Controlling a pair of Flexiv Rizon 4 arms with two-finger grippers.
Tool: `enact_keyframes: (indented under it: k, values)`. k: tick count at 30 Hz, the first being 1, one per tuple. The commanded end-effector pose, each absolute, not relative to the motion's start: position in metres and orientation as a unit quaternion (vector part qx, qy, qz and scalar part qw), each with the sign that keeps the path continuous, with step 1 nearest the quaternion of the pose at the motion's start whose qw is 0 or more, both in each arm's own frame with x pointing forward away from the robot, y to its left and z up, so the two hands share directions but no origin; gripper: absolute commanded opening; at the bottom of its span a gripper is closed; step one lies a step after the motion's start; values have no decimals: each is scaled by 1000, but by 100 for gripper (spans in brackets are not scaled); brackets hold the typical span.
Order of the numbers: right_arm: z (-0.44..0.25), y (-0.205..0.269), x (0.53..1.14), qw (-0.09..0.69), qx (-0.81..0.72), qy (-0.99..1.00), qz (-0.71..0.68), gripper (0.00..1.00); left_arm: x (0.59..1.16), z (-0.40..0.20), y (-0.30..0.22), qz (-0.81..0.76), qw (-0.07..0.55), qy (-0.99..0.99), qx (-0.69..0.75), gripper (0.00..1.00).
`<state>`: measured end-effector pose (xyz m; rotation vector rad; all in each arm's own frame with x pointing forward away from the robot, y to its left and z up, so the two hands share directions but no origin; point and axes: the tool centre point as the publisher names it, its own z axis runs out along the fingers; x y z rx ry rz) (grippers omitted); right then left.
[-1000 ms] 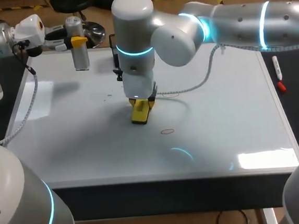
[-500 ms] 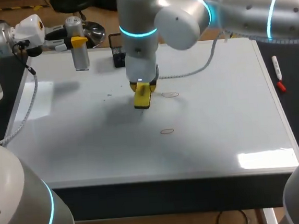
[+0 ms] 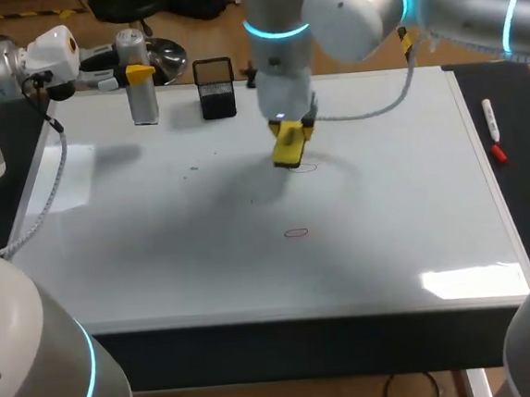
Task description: Pick up the inspection probe, press it on each red-marked spot on the whiteboard one by one, put down the probe, pick up the eraser, and wipe off all the red marks.
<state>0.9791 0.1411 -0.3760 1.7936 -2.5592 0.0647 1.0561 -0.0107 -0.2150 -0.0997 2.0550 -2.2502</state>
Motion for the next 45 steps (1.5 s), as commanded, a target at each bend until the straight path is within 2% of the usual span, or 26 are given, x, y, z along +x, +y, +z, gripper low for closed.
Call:
enact_keyframes:
  k: [1,13,25,36,45]
  values:
    - [-375,103,992,9,553,-833,8,0,1055,-213,-11,-737,47,674,-33,0]
    - [-378,-2,1014,11,447,-895,0,0,1055,-213,-11,-737,47,674,-33,0]
    - [-378,-94,1005,11,361,-932,22,0,1055,-213,-11,-737,47,674,-33,0]
    - [-375,-139,998,11,330,-943,32,0,1055,-213,-11,-737,47,674,-33,0]
    - [-372,-141,996,7,328,-944,31,0,1055,-213,-11,-737,47,674,-33,0]
